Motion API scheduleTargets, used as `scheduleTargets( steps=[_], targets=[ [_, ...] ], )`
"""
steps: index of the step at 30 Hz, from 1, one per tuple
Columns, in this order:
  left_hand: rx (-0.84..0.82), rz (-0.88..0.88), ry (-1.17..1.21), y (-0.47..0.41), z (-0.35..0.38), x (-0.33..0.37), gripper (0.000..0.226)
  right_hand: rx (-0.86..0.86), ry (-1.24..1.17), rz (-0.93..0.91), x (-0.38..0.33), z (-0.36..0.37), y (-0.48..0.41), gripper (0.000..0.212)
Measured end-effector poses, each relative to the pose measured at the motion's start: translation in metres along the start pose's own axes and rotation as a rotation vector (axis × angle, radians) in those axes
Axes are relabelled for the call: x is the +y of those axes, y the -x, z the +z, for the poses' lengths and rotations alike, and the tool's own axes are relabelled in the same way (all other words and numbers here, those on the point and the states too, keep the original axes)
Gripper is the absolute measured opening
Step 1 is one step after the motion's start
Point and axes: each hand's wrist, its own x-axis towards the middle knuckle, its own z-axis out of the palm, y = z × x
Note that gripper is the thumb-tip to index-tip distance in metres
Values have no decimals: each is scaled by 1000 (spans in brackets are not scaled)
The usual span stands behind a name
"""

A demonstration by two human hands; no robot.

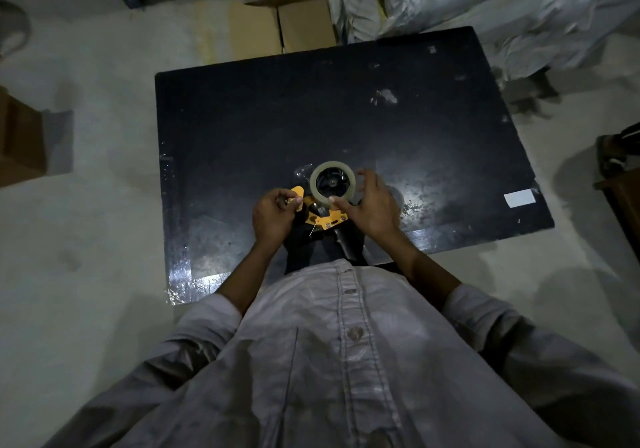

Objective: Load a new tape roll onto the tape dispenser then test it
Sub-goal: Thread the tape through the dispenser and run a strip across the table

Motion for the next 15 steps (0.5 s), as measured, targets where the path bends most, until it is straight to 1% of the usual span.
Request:
scheduleTargets(
  steps=[2, 6, 8, 11, 15],
  targets=[
    [-16, -6, 49, 1, 5, -5, 12, -38, 56, 5, -8, -1, -18, 104],
    [8, -42, 154, 5, 3, -6, 12, -147, 153, 27, -18, 5, -39, 123],
    [-1, -37, 149, 2, 1, -3, 13, -192, 188, 21, -22, 7, -43, 123],
    [-52, -13, 121, -8, 1, -4, 16, -252, 176, -19, -26, 0, -53, 118],
    [-101, 26, 111, -21, 2, -1, 25, -438, 222, -140, -23, -17, -74, 120]
  ],
)
